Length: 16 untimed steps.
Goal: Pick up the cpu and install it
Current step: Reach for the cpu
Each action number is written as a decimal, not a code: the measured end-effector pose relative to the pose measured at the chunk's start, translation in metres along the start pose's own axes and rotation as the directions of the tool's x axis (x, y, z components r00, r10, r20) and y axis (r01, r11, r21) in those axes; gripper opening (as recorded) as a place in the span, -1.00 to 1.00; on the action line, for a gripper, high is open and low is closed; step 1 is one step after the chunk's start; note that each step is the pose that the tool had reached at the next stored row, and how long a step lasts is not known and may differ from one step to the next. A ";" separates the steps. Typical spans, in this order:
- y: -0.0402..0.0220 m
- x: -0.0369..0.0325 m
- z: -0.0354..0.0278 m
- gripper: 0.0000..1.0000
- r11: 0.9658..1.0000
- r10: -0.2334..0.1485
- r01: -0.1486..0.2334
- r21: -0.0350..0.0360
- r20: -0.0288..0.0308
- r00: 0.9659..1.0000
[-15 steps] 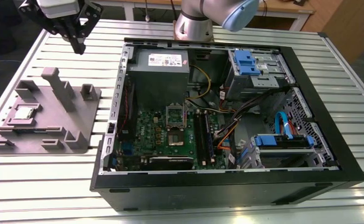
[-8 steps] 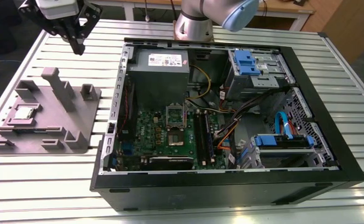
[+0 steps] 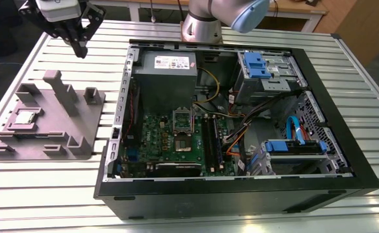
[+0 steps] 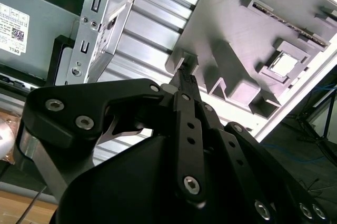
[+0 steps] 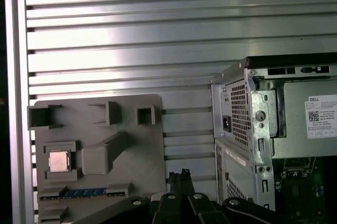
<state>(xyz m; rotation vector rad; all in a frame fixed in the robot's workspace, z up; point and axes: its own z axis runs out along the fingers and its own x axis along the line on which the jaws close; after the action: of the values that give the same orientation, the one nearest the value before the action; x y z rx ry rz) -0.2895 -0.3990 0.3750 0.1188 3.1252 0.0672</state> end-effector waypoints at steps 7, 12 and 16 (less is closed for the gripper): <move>-0.0002 0.0030 0.0002 -0.80 1.000 0.000 0.000 0.000 0.000 1.000; -0.0004 0.0051 0.0003 -0.80 1.000 0.000 0.000 0.000 0.000 1.000; -0.0005 0.0064 0.0004 -0.80 1.000 0.000 0.000 0.000 0.000 1.000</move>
<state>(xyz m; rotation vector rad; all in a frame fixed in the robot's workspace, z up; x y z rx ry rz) -0.2960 -0.3989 0.3746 0.1189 3.1253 0.0671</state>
